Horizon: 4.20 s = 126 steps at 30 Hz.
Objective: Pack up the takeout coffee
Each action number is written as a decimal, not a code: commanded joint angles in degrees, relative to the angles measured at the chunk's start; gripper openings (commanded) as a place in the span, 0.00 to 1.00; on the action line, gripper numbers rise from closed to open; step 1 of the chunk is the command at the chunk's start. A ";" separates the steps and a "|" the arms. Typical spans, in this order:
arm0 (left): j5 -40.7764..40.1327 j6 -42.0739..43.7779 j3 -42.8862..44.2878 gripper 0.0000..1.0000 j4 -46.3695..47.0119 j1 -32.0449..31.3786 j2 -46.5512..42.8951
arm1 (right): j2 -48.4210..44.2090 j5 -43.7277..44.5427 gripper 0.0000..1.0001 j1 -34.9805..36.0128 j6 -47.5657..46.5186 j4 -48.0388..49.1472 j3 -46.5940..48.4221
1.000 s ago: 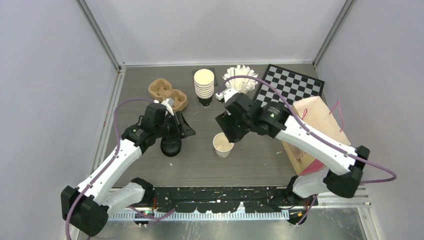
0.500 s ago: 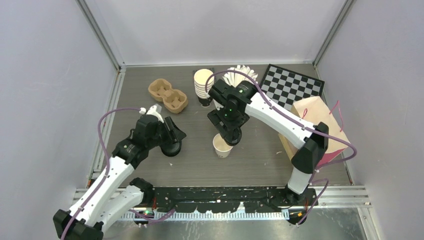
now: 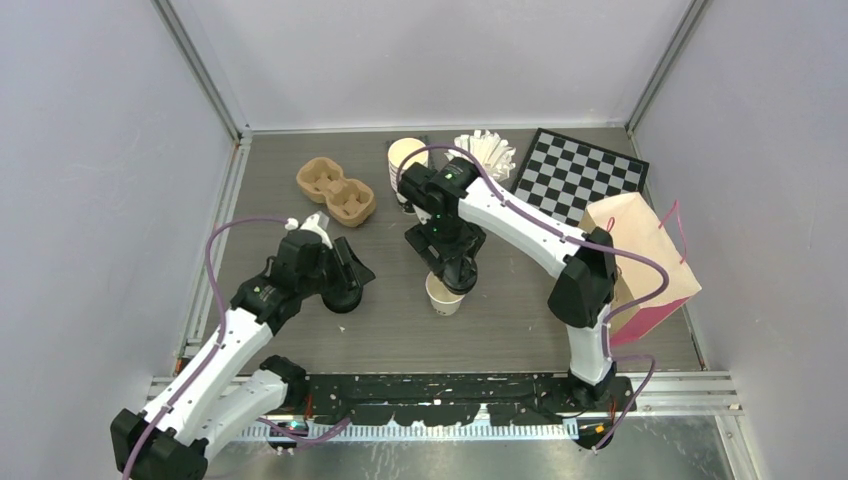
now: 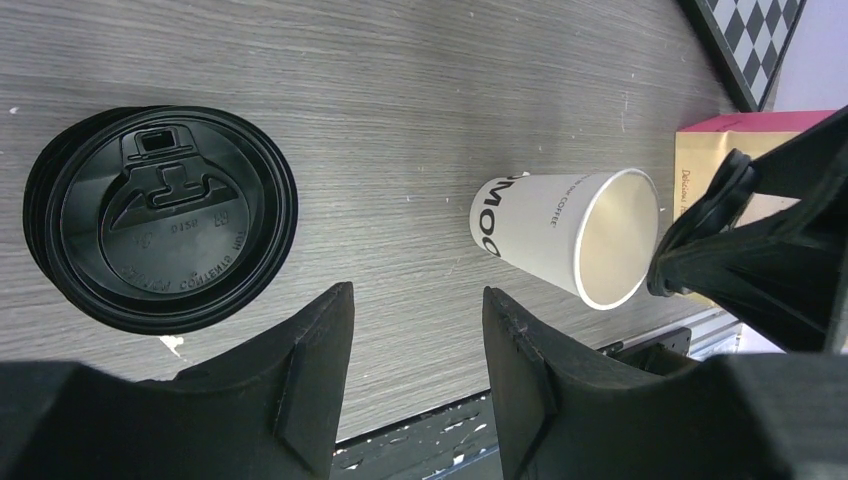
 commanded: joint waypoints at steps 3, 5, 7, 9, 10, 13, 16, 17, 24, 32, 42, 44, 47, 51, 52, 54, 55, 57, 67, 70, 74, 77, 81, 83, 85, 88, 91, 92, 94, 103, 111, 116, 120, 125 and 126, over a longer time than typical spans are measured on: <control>-0.59 1.40 0.46 0.52 1.02 -0.07 -1.39 | 2.23 -0.86 0.80 1.66 -0.43 -2.84 5.98; -0.61 1.56 0.36 0.52 0.99 -0.06 -1.52 | 3.15 -0.82 0.80 2.12 -0.34 -2.99 6.74; -0.70 1.61 0.04 0.52 1.09 -0.06 -1.85 | 3.87 -0.76 0.81 2.45 -0.37 -3.07 6.84; -0.90 1.70 -0.26 0.52 1.12 -0.06 -2.18 | 4.38 -0.76 0.81 2.76 -0.64 -3.25 6.86; -1.06 1.79 -0.37 0.52 1.05 -0.06 -2.26 | 4.55 -0.80 0.81 2.79 -0.74 -3.30 6.78; -1.39 2.05 -0.39 0.52 0.91 -0.06 -2.03 | 4.87 -0.76 0.81 2.87 -0.65 -3.25 6.60; -1.11 2.18 -0.18 0.52 0.91 -0.05 -1.47 | 5.22 -0.66 0.82 2.93 -0.75 -2.96 6.66; -1.03 2.17 -0.09 0.52 0.91 -0.06 -1.29 | 5.34 -0.49 0.83 2.93 -0.79 -3.03 6.71; -1.03 2.41 0.22 0.52 0.71 -0.06 -1.08 | 6.69 0.08 0.84 2.91 -0.86 -2.87 6.35; -1.14 2.39 0.40 0.52 0.50 -0.06 -1.21 | 7.27 0.50 0.91 2.93 -1.20 -3.13 6.99; -1.06 2.19 0.24 0.52 0.57 -0.06 -0.92 | 5.55 -0.32 0.86 3.19 -0.99 -3.17 7.29; -0.70 2.01 0.22 0.52 0.73 -0.06 -0.85 | 4.99 -0.53 0.79 3.19 -1.06 -2.78 6.35; -0.31 1.84 0.23 0.52 0.99 -0.06 -0.76 | 3.93 -0.35 0.71 3.18 -0.84 -1.74 4.38; -0.27 1.68 0.29 0.52 0.93 -0.10 -0.72 | 2.50 0.39 0.66 3.18 -0.21 -0.26 1.71; -0.21 1.66 0.31 0.52 0.95 -0.11 -0.72 | 2.08 0.75 0.65 3.19 -0.03 0.03 1.33; -0.21 1.56 0.31 0.52 1.01 -0.09 -0.62 | 1.42 1.18 0.64 3.15 0.16 0.52 0.45; -0.08 1.50 0.31 0.52 1.00 -0.11 -0.51 | 1.01 1.45 0.62 3.19 0.21 0.89 -0.17; 0.03 1.39 0.23 0.52 1.15 -0.07 -0.44 | 0.22 2.33 0.52 3.20 0.50 1.84 -1.45; 0.55 0.69 0.20 0.52 1.19 -0.07 -0.42 | -3.23 1.65 0.26 3.19 0.86 5.61 -4.92; 0.42 0.46 0.28 0.52 1.02 -0.06 -0.67 | -3.95 1.64 0.22 3.17 0.93 6.12 -5.53; 0.52 0.34 0.59 0.52 0.87 -0.10 -0.77 | -4.75 1.17 0.19 3.17 0.90 6.77 -5.72; 0.59 0.34 0.83 0.52 0.56 -0.11 -0.75 | -5.81 -0.28 0.19 3.18 0.77 7.56 -6.20; 3.77 0.96 0.54 0.53 2.55 -0.15 0.10 | -8.36 -1.11 0.19 2.48 0.65 8.87 -6.90; 7.88 1.47 0.72 0.53 4.35 -0.19 2.08 | -9.95 -1.27 0.19 1.16 0.96 9.43 -7.18; 10.66 2.22 1.81 0.51 5.20 -0.71 4.90 | -12.29 -2.63 0.19 -0.62 1.03 10.88 -8.13; 10.34 3.43 4.35 0.51 5.18 -3.92 8.57 | -15.79 -7.29 0.20 -3.55 1.16 14.13 -11.45; 8.98 3.64 6.48 0.52 7.06 -7.28 10.62 | -18.81 -10.01 0.21 -6.41 1.20 16.97 -15.57; 8.92 3.33 6.76 0.52 8.43 -8.02 11.22 | -19.53 -10.94 0.21 -7.37 1.21 17.94 -16.79; 9.46 2.35 7.03 0.52 11.24 -8.65 12.40 | -20.86 -13.09 0.22 -9.36 1.23 19.81 -19.13; 10.73 -3.86 4.89 0.53 25.04 -9.17 16.55 | -22.49 -18.69 0.26 -12.73 1.15 25.26 -25.09; 14.54 -6.16 4.18 0.53 31.76 -9.52 22.77 | -22.40 -21.19 0.29 -14.28 1.53 28.72 -29.34; 15.35 -6.17 4.41 0.52 32.46 -10.18 25.54 | -23.14 -20.63 0.29 -14.76 1.64 29.53 -30.71; 15.88 -6.17 4.83 0.51 34.26 -10.94 27.51 | -23.61 -20.99 0.29 -14.82 1.66 29.57 -30.82; 16.42 -6.17 5.46 0.50 34.90 -11.73 29.18 | -25.23 -21.46 0.29 -14.74 1.92 29.53 -31.20; 16.24 -6.17 5.41 0.50 35.08 -11.83 29.17 | -25.75 -21.46 0.29 -14.80 1.84 29.56 -31.31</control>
